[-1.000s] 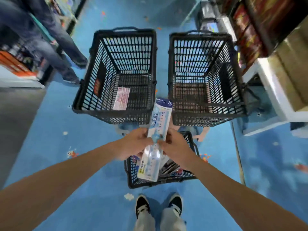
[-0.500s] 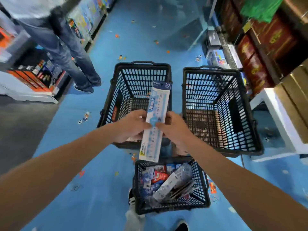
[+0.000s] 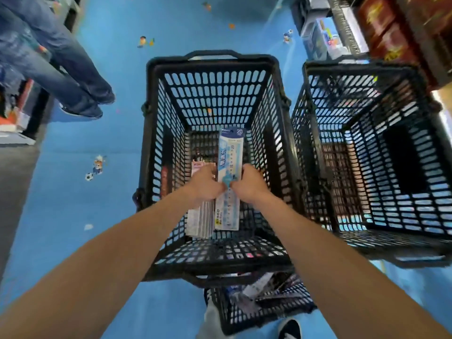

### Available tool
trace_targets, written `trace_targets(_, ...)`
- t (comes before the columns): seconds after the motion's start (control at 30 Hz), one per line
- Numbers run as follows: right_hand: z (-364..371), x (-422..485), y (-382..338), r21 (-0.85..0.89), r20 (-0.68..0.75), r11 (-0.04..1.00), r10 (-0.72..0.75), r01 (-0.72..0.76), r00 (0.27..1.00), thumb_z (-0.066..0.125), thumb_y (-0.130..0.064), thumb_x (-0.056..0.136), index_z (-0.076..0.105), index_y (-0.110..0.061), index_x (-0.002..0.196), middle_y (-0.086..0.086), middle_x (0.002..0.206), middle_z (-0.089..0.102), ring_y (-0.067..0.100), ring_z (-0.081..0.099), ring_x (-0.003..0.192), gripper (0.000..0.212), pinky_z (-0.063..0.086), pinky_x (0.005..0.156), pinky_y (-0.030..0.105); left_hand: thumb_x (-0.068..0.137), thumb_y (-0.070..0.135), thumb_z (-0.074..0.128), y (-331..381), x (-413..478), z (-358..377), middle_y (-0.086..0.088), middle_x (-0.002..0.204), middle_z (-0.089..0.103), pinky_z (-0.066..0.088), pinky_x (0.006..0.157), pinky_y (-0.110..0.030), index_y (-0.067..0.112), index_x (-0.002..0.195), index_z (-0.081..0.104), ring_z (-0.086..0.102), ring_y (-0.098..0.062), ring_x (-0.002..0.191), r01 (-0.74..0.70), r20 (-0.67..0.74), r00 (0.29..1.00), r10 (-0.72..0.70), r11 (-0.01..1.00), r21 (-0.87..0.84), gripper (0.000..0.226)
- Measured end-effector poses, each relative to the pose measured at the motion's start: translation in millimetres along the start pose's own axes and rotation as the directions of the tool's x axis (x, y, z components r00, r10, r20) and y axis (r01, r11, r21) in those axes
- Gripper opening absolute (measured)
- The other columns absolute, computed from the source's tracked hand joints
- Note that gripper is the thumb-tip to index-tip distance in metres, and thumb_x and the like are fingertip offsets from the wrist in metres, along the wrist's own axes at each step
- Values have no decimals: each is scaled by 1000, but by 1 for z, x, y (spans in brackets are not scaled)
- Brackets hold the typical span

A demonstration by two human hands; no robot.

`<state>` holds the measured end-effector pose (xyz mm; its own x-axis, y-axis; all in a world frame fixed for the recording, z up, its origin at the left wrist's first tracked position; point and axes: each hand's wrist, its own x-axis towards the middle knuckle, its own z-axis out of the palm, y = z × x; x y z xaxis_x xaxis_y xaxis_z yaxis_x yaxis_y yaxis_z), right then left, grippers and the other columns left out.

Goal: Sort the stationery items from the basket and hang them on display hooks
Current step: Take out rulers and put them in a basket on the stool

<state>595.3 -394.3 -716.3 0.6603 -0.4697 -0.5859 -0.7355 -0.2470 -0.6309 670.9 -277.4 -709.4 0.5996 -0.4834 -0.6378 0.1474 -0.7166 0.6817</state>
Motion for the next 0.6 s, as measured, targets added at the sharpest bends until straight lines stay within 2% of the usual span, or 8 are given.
trace_targets(0.1, 25, 26, 17, -154, 15, 987, 49, -46, 999, 74, -19, 89, 61, -10, 125, 10, 124, 68, 31, 66, 111, 40, 57, 88, 41, 86, 18, 79, -25, 29, 7, -11, 117, 73, 58, 89, -39, 23, 106, 61, 69, -30, 105, -28, 17, 1000, 25, 972, 235, 27)
trace_targets(0.2, 41, 45, 33, -232, 57, 972, 51, -37, 997, 72, -20, 91, 63, -11, 132, 12, 130, 67, 30, 65, 118, 44, 57, 94, 40, 88, 25, 76, -44, 54, 17, -12, 124, 67, 53, 85, -33, 14, 127, 58, 65, -33, 113, -21, 44, 999, 5, 927, 375, 45)
trace_targets(0.27, 45, 51, 42, -248, 63, 967, 70, -52, 996, 71, -16, 90, 63, -10, 133, 13, 130, 68, 29, 65, 118, 44, 56, 96, 39, 90, 20, 72, -53, 63, 26, -13, 122, 65, 49, 79, -31, 12, 127, 56, 64, -33, 113, -16, 58, 998, -8, 911, 411, 42)
trace_targets(0.33, 47, 53, 51, -313, 49, 947, 91, -71, 995, 71, -17, 90, 62, -9, 133, 14, 129, 68, 30, 66, 116, 45, 56, 95, 39, 90, 13, 68, -60, 67, 35, -15, 120, 65, 52, 80, -34, 10, 124, 55, 65, -35, 110, -35, 77, 997, 0, 891, 453, 37)
trace_targets(0.47, 48, 53, 60, -417, -32, 899, 129, -131, 991, 72, -18, 90, 60, -8, 127, 14, 124, 67, 32, 66, 111, 40, 51, 81, 29, 92, 8, 65, -71, 72, 48, -16, 113, 66, 58, 87, -43, 10, 123, 56, 67, -36, 104, -58, 75, 997, 24, 871, 488, 32)
trace_targets(0.6, 47, 46, 57, -554, -94, 821, 105, -140, 990, 73, -14, 91, 56, -10, 128, 11, 117, 65, 29, 65, 105, 41, 56, 81, 36, 92, 13, 71, -72, 73, 49, -13, 113, 67, 59, 89, -44, 12, 126, 56, 67, -33, 103, -58, 65, 997, 30, 879, 474, 37)
